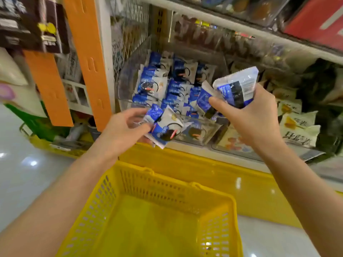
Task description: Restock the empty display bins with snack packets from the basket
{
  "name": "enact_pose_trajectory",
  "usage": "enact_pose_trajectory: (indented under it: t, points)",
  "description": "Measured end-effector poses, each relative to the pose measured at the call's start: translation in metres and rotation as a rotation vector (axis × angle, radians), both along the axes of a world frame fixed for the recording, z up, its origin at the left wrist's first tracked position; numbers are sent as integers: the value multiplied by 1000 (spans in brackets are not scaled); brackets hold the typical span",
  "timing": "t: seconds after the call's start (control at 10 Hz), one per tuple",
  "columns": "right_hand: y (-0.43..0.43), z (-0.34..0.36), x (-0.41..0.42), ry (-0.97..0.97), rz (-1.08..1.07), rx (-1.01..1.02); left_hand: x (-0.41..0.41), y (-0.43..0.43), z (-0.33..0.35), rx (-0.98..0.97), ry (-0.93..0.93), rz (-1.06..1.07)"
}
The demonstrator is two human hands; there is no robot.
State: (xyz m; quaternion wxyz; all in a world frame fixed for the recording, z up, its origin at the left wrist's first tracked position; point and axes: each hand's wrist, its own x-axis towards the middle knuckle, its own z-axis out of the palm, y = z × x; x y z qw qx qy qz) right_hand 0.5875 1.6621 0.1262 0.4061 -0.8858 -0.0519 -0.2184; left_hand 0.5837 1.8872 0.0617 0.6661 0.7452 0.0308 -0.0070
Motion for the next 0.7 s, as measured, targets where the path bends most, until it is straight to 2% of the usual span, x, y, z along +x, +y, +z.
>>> enact_pose_trajectory:
  t: [0.1,0.2,0.3,0.4,0.5,0.6,0.7]
  points:
    - [10,19,50,-42,-147,-293,35,3,36,33,-88,51]
    - [19,13,101,120,-249,-645,70,1,53,58,-82,72]
    - [26,-2,142,233,-131,-790,104,-4,55,236,-81,69]
    - [30,-17,171,309,101,-668,128,-4,47,626,-72,56]
    - [32,-27,185,356,133,-771,134,-8,36,896,-67,4]
    - [39,-22,179,282,63,-854,129,-20,30,1253,-118,-11]
    - [38,-8,143,75,50,-570,114,-16,33,1230,-313,105]
